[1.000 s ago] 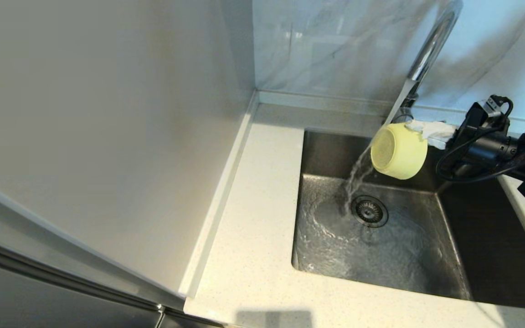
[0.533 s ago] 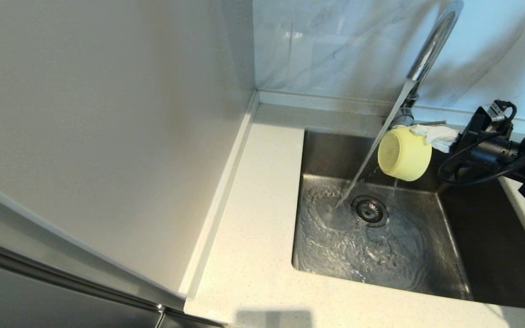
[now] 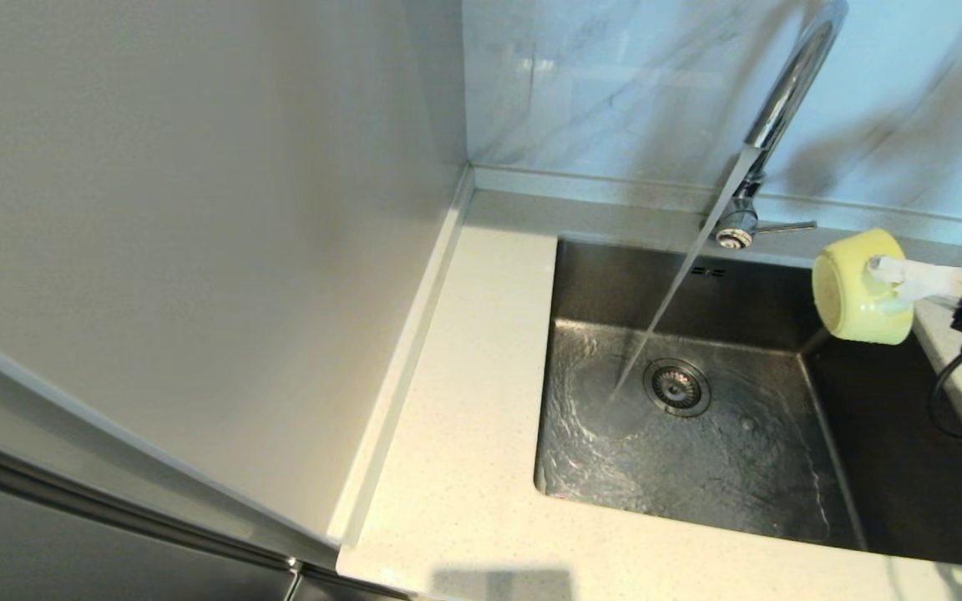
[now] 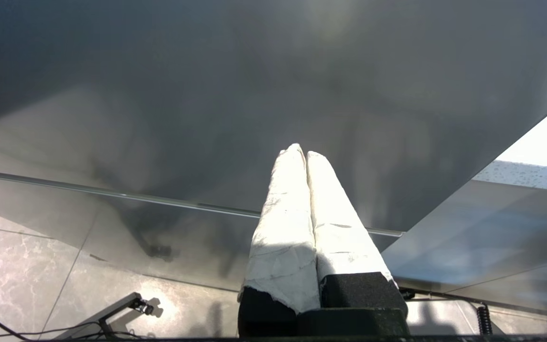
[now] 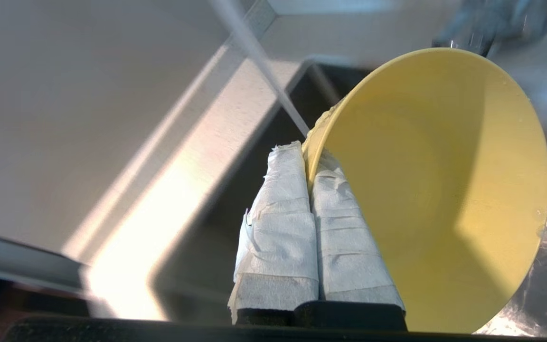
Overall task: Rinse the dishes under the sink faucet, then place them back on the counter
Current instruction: Rinse the bowl, then place the bowl on the table
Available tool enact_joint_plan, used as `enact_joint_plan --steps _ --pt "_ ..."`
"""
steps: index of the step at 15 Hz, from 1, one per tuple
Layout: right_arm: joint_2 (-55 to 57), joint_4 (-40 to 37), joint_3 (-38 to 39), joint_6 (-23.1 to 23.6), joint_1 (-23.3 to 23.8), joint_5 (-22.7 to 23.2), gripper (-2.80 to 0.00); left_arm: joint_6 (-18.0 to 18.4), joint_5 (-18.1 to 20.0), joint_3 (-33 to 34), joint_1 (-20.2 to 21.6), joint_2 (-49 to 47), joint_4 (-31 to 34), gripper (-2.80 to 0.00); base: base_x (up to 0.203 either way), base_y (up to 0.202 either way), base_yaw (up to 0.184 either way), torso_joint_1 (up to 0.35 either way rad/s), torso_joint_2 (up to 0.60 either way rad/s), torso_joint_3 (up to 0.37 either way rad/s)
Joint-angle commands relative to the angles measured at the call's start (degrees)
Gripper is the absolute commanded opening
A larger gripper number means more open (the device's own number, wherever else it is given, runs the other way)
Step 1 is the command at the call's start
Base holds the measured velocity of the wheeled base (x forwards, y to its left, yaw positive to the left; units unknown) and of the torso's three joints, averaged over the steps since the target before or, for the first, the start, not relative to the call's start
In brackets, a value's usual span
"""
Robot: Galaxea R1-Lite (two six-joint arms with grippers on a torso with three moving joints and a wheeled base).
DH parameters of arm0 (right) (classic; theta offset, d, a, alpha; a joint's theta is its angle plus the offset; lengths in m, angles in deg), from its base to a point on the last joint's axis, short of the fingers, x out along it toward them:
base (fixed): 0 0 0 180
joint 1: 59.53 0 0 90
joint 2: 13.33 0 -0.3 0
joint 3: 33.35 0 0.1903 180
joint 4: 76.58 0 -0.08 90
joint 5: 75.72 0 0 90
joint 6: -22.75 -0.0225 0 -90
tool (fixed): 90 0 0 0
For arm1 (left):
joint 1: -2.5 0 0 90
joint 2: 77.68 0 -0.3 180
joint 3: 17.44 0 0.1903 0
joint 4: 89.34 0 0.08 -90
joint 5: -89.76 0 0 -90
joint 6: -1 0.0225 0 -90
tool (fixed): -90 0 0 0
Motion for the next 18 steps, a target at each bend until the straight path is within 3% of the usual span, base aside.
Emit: enact_joint_plan --steps 1,3,4,5,7,9,10,14,16,18 --pt "-10.5 0.2 5.4 10.5 1.4 -0.5 -2.8 -0.1 0.0 0.0 0.0 0.0 0.0 -2.8 0.0 0.0 0.0 0.0 0.0 0.0" --pt "-14.0 -1.4 11.8 27.9 2.0 -4.2 -2.8 0.0 0.0 0.0 0.0 0.0 0.0 -2.8 0.0 0.0 0.0 0.0 0.0 0.0" --pt "-14.4 -3.7 12.8 34.3 2.1 -7.7 -2.8 -0.1 0.0 0.0 0.0 0.0 0.0 -2.8 0.0 0.0 0.0 0.0 0.0 0.0" --pt "-14.7 -6.6 12.3 37.0 1.5 -13.9 -2.8 0.0 0.0 -0.1 0.0 0.0 0.0 -2.8 0.0 0.0 0.0 0.0 0.0 0.0" --pt "-15.2 -9.4 8.0 38.0 -1.1 -25.5 -2.8 -0.1 0.0 0.0 0.0 0.0 0.0 -2.8 0.0 0.0 0.0 0.0 0.0 0.0" --pt "-16.4 -10.2 6.5 39.3 -6.4 -37.8 -2.8 0.0 0.0 0.0 0.0 0.0 0.0 -2.8 0.0 0.0 0.0 0.0 0.0 0.0" --pt "-16.8 -10.4 6.7 40.0 -9.3 -41.8 -2.8 -0.1 0.0 0.0 0.0 0.0 0.0 -2.8 0.0 0.0 0.0 0.0 0.0 0.0" --pt "-16.6 -10.6 21.5 41.0 -16.7 -48.0 -2.8 -0.1 0.0 -0.1 0.0 0.0 0.0 -2.8 0.0 0.0 0.0 0.0 0.0 0.0" --pt "-16.9 -11.8 20.2 40.2 -17.6 -49.6 -2.8 -0.1 0.0 0.0 0.0 -0.1 0.0 -2.8 0.0 0.0 0.0 0.0 0.0 0.0" --pt "-18.0 -16.9 13.2 38.1 -18.4 -51.2 -2.8 -0.1 0.0 0.0 0.0 0.0 0.0 -2.8 0.0 0.0 0.0 0.0 0.0 0.0"
